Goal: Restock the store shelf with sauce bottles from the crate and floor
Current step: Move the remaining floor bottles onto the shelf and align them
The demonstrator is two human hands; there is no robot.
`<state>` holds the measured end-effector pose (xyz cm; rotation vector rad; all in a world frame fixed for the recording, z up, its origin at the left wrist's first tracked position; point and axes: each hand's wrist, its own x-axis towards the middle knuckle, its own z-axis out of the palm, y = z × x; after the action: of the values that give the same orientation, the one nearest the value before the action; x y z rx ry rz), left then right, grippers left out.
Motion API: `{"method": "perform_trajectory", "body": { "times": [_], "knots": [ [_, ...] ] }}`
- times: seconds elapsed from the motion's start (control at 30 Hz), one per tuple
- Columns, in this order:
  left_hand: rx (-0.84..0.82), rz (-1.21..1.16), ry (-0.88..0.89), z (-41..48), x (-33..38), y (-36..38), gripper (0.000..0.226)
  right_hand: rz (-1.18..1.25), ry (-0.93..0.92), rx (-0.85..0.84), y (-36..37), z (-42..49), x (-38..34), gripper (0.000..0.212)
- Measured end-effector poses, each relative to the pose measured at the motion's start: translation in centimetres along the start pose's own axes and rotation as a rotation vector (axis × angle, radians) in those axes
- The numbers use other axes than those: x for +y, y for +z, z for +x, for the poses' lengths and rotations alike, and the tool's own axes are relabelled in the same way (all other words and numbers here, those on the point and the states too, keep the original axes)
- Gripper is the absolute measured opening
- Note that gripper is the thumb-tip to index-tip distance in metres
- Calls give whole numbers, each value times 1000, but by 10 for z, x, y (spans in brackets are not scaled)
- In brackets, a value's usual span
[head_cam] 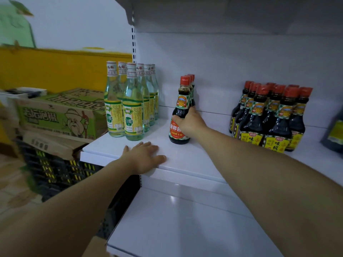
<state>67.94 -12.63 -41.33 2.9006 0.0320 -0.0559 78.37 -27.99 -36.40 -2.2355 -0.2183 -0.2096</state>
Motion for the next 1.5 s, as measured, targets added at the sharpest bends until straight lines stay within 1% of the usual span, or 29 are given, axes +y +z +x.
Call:
{"method": "perform_trajectory", "body": {
  "times": [0.07,0.1,0.23,0.37,0.5,0.63,0.73,0.87,0.97,1.13,1.23,1.5],
  "knots": [
    [-17,-10,-11,-12,-3,-5,69,-38,6,-22,-6,-10,-5,85],
    [-12,-13,-17,-19,-5,-7,69,-69,-11,-21,-9,-16,-8,86],
    [45,-43,-55,-56,-14,-20,69,-203,-115,-22,-20,-48,-24,76],
    [42,-72,-90,-103,-28,-26,72,-293,-225,-94,-21,-97,-43,74],
    [12,-68,-180,-158,-44,-19,76,-321,-315,-224,-8,-149,-59,76],
    [-13,-66,-302,-220,-65,5,75,-378,-357,-386,23,-197,-61,76],
    [-46,-79,-370,-263,-80,36,74,-384,-368,-525,59,-233,-55,74],
    [-121,-153,-470,-304,-111,85,74,-415,-387,-708,121,-275,-38,75],
    [-176,-243,-554,-316,-134,124,77,-464,-376,-800,164,-294,-22,74],
    [-288,-333,-632,-311,-167,180,81,-528,-359,-943,228,-301,16,73],
    [-322,-389,-673,-297,-190,214,83,-547,-302,-1018,264,-297,42,74],
    [-415,-521,-743,-241,-233,316,78,-573,-141,-1154,361,-275,116,63]
  ]
}}
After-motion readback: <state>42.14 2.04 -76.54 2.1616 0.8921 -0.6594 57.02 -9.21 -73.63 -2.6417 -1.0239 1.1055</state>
